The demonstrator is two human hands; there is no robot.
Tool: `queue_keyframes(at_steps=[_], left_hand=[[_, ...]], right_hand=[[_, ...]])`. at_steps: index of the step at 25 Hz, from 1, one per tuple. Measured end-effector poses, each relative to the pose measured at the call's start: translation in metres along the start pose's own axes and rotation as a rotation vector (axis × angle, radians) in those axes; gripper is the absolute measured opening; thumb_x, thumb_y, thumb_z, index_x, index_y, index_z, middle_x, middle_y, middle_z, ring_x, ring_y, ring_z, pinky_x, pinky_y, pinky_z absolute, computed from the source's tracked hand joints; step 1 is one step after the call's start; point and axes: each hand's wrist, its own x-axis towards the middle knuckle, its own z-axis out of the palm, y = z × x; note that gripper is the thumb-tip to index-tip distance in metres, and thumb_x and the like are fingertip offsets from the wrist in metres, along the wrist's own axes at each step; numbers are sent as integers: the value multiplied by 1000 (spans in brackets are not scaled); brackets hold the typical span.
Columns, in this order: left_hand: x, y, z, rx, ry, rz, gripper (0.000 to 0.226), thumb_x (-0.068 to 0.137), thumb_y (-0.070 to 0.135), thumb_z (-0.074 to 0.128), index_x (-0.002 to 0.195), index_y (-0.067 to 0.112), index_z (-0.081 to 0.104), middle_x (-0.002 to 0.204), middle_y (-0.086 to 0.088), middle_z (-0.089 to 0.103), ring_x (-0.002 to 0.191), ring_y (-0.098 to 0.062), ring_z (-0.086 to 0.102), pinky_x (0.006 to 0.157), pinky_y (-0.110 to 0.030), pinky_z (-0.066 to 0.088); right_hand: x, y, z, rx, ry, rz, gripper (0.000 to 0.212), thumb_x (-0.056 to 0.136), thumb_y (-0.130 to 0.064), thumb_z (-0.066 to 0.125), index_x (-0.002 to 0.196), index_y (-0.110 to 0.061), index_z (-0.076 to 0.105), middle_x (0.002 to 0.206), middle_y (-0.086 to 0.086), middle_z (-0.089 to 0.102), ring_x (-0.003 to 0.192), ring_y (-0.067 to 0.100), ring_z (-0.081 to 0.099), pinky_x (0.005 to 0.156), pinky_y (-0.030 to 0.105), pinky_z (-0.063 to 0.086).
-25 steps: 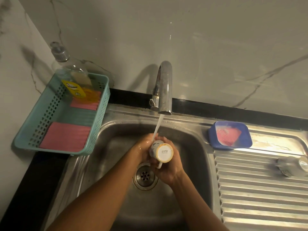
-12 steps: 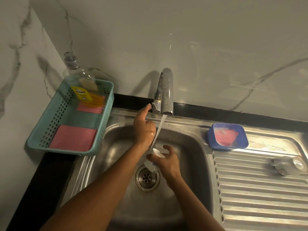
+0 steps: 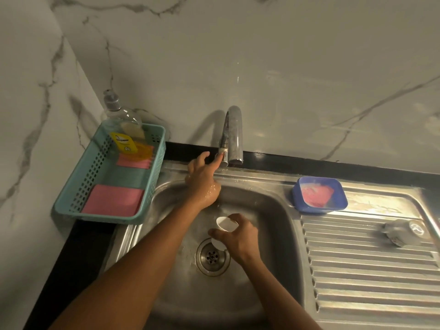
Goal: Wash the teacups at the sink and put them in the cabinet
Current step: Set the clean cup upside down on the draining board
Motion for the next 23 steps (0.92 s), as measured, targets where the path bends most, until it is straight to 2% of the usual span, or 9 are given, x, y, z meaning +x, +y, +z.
queue_keyframes(at_steps=[2,4,6,9,12,16,18,21,23], left_hand=[[-19,-3,1,-24,169,-23,37,94,5,59,129,16,67,148,-8,48,136,-29,42,100,-33,45],[-51,-4,9,-122,287,-120,12,92,10,67,83,13,75,108,-9,71,93,-18,64,70,-14,40],[-84,-8,25,-210,143,-293,27,90,29,73,68,15,69,76,-2,71,68,-13,62,60,-26,46],[-131,8,29,-615,-180,-557,46,95,58,58,90,15,75,82,-7,76,81,-27,73,80,-47,61],[-162,47,2,-1111,-384,-710,57,99,63,45,114,13,68,96,-16,76,81,-30,75,59,-43,61],[-178,104,-51,-1052,-239,-549,60,99,66,36,118,18,66,120,-17,68,108,-33,66,89,-48,55],[-186,129,-86,-1028,-228,-407,69,95,74,33,132,22,59,131,-12,62,118,-34,59,95,-51,51],[-204,162,-135,-1080,-233,-13,55,100,59,43,134,15,51,124,-7,64,109,-20,66,86,-42,59],[-218,173,-137,-1151,68,278,25,103,27,53,120,9,50,102,-3,64,87,-9,68,70,-27,58]], right_hand=[[-7,-1,-4,-33,-13,35,48,69,-47,85,105,-19,70,91,-6,69,76,1,64,58,16,48],[-15,1,-12,-42,-88,97,41,72,-53,79,86,-14,72,80,-3,71,68,9,67,61,29,59],[-18,2,-20,-7,-164,185,46,76,-55,73,84,-10,72,81,5,73,70,19,72,65,40,64],[-35,-5,-36,165,-341,312,52,86,-59,64,93,-9,72,80,8,74,68,22,72,64,41,64],[-55,-28,-48,231,-333,240,59,92,-66,53,100,-10,71,83,9,76,70,20,73,59,35,62],[-90,-83,-73,210,-226,25,50,101,-54,47,110,-8,63,97,13,72,86,24,72,83,45,62],[-116,-119,-98,166,-231,-146,43,105,-42,44,111,-4,63,100,11,69,90,23,69,78,38,63],[-145,-154,-133,92,-50,-488,49,100,-43,53,124,-1,51,102,4,63,89,19,67,74,39,60],[-162,-149,-135,161,275,-810,39,98,-40,58,113,-5,51,100,5,61,89,21,64,78,39,57]])
